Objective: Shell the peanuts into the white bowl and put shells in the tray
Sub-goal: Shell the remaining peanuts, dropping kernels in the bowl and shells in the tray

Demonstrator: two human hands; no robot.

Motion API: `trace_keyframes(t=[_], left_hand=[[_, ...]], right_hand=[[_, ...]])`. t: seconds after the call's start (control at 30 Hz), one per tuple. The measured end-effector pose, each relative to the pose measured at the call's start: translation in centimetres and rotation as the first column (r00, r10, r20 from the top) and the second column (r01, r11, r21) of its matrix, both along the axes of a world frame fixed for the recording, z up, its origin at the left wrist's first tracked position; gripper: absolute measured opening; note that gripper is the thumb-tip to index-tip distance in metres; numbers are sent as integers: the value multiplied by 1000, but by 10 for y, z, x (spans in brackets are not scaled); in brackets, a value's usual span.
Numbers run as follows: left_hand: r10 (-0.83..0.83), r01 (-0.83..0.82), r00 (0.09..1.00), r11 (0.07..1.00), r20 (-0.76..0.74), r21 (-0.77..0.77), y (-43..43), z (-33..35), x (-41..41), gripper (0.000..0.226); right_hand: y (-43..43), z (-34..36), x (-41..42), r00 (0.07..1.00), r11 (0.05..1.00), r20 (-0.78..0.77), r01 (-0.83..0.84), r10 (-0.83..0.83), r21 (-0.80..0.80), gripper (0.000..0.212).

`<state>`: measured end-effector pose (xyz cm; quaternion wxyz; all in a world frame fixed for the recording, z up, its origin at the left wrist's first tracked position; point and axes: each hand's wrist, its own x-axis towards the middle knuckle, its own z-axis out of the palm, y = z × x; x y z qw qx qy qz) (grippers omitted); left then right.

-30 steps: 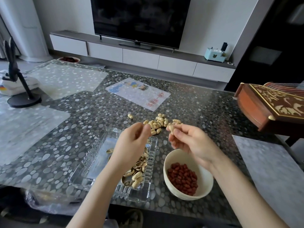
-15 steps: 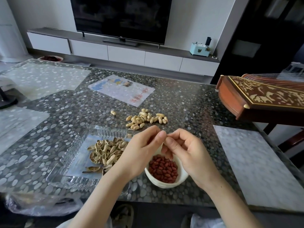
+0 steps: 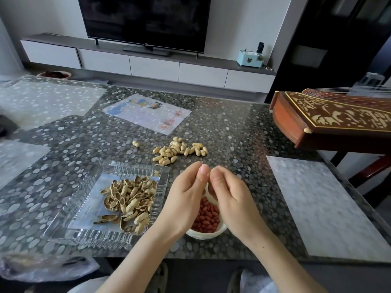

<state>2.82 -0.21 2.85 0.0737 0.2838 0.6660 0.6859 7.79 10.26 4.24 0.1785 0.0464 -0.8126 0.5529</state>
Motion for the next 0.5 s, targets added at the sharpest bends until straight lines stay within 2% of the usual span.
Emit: trace_keyframes(t=[0.13, 0.3, 0.5], left_hand=[[79, -78, 996, 997, -39, 17, 4, 3, 8, 44], [69, -69, 997, 998, -23, -10, 1, 2, 9, 46], [44, -43, 998, 999, 34, -27, 0, -2, 10, 43]], right_hand=[[-6, -10, -2, 991, 994, -87, 106, -102, 40, 28], [-7, -19, -5, 967, 963, -152, 226, -203, 147, 33], [-9, -23, -6, 958, 958, -105, 274, -265, 83, 39]])
